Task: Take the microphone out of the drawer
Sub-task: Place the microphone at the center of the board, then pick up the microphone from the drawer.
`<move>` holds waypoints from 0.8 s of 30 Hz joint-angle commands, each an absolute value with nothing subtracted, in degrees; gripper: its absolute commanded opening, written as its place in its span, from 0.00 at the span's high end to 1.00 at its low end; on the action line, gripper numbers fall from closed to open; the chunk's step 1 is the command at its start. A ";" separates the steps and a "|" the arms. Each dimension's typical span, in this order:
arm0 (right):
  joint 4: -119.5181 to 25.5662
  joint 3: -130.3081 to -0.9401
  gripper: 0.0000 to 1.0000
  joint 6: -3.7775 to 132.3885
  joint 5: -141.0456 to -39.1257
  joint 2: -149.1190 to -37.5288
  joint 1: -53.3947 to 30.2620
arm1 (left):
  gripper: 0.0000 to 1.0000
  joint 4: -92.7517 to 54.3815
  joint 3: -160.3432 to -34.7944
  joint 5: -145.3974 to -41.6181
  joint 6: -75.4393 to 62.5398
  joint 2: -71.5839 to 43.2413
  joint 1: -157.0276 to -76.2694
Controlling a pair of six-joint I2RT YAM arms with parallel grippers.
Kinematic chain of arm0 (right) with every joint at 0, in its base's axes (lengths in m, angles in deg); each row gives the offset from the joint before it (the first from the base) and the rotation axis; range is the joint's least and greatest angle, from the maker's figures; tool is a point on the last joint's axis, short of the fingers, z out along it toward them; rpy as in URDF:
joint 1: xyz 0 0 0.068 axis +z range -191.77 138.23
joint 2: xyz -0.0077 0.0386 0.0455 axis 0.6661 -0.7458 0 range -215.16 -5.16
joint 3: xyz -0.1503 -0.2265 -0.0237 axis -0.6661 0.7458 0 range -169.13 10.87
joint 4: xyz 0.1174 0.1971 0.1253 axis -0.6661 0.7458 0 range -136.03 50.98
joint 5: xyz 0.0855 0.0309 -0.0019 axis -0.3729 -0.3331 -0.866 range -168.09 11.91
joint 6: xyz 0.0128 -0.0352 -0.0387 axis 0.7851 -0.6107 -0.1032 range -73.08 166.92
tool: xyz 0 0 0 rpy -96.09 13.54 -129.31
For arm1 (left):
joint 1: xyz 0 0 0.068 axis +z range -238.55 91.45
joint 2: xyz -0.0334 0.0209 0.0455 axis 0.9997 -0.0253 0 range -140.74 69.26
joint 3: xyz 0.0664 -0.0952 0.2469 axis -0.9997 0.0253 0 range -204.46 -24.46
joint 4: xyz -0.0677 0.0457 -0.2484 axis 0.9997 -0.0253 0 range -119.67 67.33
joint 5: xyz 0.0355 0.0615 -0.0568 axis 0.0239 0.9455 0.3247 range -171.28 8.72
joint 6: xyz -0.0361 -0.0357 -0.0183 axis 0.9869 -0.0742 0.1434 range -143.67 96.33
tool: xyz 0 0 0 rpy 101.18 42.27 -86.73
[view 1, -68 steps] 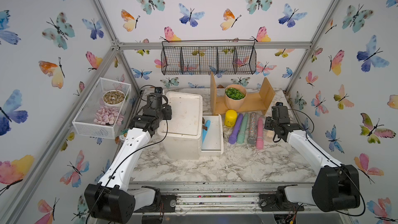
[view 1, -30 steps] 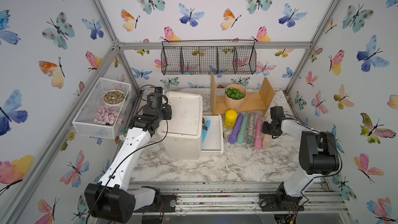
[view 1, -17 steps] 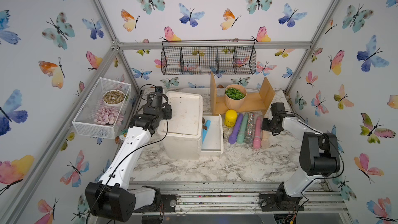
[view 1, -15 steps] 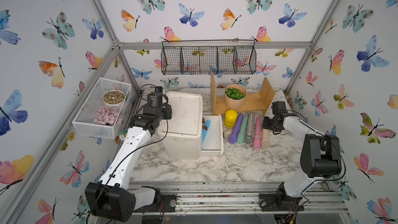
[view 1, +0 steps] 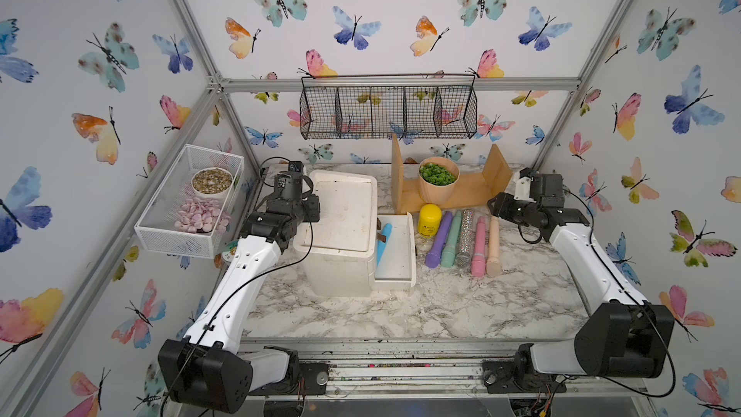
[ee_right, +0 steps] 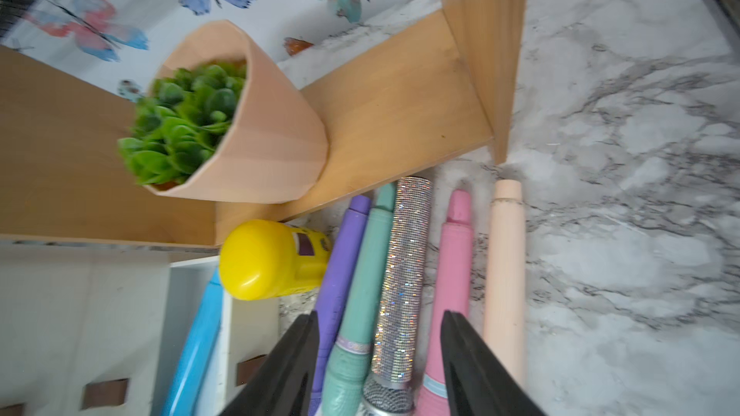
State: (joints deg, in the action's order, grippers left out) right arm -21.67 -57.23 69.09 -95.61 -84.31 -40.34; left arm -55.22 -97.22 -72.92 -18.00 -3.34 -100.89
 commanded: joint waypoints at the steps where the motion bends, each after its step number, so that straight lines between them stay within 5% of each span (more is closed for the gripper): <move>1: -26.66 -55.04 0.44 76.07 -108.80 -82.54 -40.28 | 1.00 -57.21 -96.60 -73.87 -15.24 -5.42 -100.85; 24: -42.28 -46.48 0.45 98.48 -98.67 -89.01 -8.02 | 1.00 -56.17 -95.70 -74.24 -14.78 -4.72 -100.94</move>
